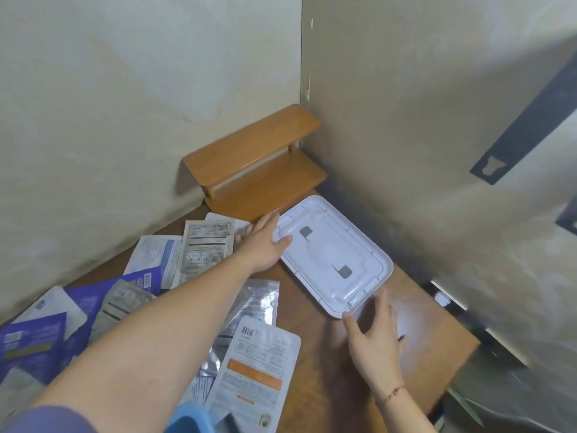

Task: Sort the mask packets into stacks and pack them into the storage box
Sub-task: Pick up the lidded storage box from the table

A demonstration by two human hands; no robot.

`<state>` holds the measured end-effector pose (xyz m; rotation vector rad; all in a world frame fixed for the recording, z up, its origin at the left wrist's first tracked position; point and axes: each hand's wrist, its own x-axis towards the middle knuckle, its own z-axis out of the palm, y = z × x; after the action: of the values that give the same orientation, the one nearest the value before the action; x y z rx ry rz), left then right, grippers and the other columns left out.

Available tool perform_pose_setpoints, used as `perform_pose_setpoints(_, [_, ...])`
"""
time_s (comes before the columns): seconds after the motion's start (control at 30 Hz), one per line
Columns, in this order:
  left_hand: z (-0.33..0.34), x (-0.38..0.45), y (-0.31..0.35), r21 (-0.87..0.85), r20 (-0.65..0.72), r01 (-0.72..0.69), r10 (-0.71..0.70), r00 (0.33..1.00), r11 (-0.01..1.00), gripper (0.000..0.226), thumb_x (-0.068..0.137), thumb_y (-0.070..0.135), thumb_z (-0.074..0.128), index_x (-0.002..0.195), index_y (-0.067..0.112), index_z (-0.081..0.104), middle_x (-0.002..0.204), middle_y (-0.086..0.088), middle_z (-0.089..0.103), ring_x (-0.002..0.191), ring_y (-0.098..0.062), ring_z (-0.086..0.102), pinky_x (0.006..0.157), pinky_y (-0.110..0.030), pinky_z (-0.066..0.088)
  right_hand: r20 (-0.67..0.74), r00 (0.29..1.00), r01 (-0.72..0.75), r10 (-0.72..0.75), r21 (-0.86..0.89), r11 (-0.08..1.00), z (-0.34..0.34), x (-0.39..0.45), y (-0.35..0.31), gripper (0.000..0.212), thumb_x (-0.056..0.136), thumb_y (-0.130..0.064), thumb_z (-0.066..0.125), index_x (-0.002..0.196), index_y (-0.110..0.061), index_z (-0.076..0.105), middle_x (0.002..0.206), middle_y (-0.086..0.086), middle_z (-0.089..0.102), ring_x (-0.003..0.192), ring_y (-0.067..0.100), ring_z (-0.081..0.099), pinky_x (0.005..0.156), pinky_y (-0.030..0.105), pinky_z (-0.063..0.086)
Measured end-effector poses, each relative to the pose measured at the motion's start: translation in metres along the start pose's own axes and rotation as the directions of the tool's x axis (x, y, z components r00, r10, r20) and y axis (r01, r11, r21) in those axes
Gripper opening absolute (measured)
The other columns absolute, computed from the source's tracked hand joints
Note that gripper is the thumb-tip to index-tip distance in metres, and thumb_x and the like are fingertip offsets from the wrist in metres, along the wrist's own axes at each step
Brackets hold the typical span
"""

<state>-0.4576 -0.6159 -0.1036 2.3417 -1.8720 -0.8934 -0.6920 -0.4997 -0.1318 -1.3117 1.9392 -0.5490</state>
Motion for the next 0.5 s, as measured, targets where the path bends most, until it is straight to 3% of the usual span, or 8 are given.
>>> perform_pose_setpoints(0.07, [-0.009,-0.016,-0.012,-0.148,-0.039,-0.043,0.038,0.999,0.988,0.066,0.099,0.055,0.037,0.155,0.031,0.014,0.163,0.010,0.008,0.149,-0.021,0.012,0.117,-0.046,0.014,-0.037,0.999,0.017,-0.021,-0.096,0.995,-0.003,-0.011,-0.005,0.073,0.088,-0.039,0.058,0.149,-0.026,0.020,0.154,-0.003,0.032,0.148,0.017,0.007,0.117,0.056,0.000])
perform_pose_setpoints(0.1, [-0.017,-0.030,-0.019,-0.221,-0.080,-0.086,0.069,0.994,0.972,0.062,0.099,0.051,0.040,0.154,0.029,0.021,0.162,0.007,0.018,0.147,-0.019,0.019,0.117,-0.041,0.018,-0.043,0.996,0.078,-0.083,-0.104,0.992,-0.005,-0.020,-0.013,0.068,0.089,-0.037,0.057,0.149,-0.024,0.026,0.153,-0.004,0.033,0.148,0.019,0.008,0.118,0.055,0.005])
perform_pose_setpoints(0.17, [-0.036,-0.069,-0.043,-0.342,-0.124,-0.165,0.129,0.984,0.925,0.052,0.100,0.041,0.046,0.150,0.029,0.035,0.149,0.000,0.045,0.135,-0.015,0.042,0.109,-0.029,0.031,0.024,0.978,0.208,-0.208,-0.001,0.978,-0.008,-0.046,-0.032,0.054,0.091,-0.032,0.059,0.141,-0.021,0.043,0.147,-0.005,0.043,0.141,0.018,0.029,0.116,0.047,0.025])
perform_pose_setpoints(0.23, [-0.052,-0.124,-0.082,-0.388,-0.116,-0.158,0.122,0.986,0.908,0.046,0.099,0.039,0.050,0.145,0.036,0.041,0.135,0.000,0.059,0.122,-0.012,0.055,0.103,-0.028,0.041,0.164,0.932,0.310,-0.324,0.105,0.945,-0.001,-0.082,-0.050,0.042,0.091,-0.031,0.061,0.132,-0.022,0.056,0.134,-0.013,0.052,0.127,0.006,0.045,0.108,0.031,0.037])
perform_pose_setpoints(0.37, [-0.051,-0.254,-0.181,-0.243,-0.227,0.017,-0.074,0.971,0.970,0.046,0.098,0.035,0.053,0.142,0.023,0.048,0.141,-0.002,0.053,0.130,-0.017,0.049,0.105,-0.025,0.034,0.322,0.819,0.451,-0.476,0.154,0.879,0.031,-0.152,-0.062,0.032,0.089,-0.037,0.060,0.119,-0.027,0.063,0.117,-0.017,0.062,0.108,0.001,0.057,0.093,0.028,0.048])
perform_pose_setpoints(0.43, [-0.036,-0.326,-0.219,-0.123,-0.294,0.135,-0.166,0.941,0.983,0.048,0.096,0.042,0.053,0.139,0.020,0.051,0.143,0.003,0.050,0.131,-0.017,0.046,0.106,-0.025,0.033,0.319,0.818,0.461,-0.478,0.131,0.878,0.043,-0.176,-0.057,0.032,0.087,-0.039,0.062,0.116,-0.027,0.060,0.112,-0.014,0.060,0.100,0.004,0.059,0.083,0.030,0.051])
perform_pose_setpoints(0.5, [-0.012,-0.392,-0.239,-0.099,-0.304,0.264,-0.282,0.910,0.959,0.044,0.094,0.047,0.053,0.131,0.024,0.053,0.132,0.010,0.053,0.118,-0.019,0.055,0.099,-0.033,0.042,0.270,0.845,0.459,-0.461,0.075,0.885,0.046,-0.193,-0.048,0.030,0.086,-0.038,0.065,0.111,-0.023,0.056,0.108,-0.009,0.057,0.094,0.010,0.059,0.074,0.028,0.047])
